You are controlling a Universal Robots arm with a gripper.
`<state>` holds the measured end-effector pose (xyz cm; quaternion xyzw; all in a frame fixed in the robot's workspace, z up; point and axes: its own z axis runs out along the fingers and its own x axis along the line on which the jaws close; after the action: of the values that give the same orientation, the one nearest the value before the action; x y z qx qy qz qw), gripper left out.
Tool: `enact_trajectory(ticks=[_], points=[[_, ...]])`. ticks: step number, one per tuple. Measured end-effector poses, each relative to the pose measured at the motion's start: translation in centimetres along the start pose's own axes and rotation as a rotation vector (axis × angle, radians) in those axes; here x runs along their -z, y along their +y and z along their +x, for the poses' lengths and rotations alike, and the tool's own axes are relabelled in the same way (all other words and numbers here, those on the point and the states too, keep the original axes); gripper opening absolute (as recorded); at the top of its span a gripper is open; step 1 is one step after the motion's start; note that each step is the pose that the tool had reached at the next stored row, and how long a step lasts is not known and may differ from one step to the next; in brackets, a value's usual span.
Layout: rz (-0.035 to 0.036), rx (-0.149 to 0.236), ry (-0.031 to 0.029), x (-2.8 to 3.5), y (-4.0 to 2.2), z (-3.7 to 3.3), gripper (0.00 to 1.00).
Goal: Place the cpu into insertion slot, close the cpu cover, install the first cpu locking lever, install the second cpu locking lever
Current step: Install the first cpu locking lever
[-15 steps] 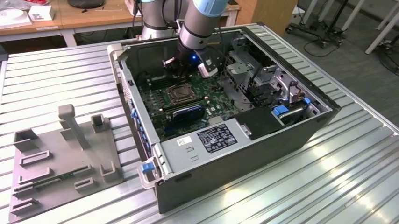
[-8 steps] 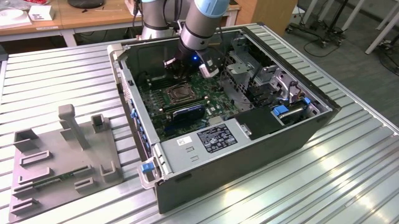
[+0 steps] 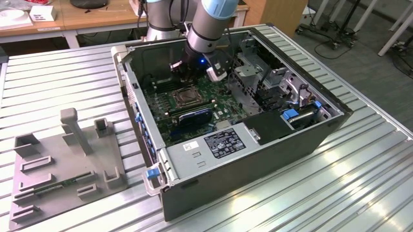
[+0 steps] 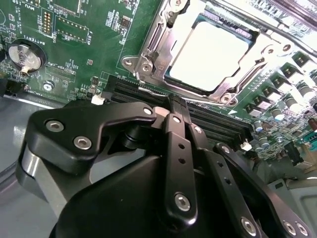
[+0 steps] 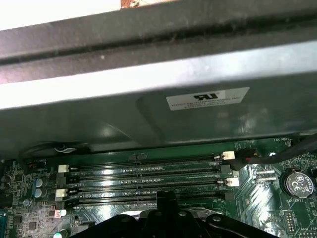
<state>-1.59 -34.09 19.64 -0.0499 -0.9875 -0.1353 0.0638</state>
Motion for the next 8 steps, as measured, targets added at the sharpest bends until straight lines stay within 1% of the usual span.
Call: enact_trajectory(ticks=[8], points=[[0.0007, -0.001, 0.0, -0.4, -0.2, -0.06, 0.11]])
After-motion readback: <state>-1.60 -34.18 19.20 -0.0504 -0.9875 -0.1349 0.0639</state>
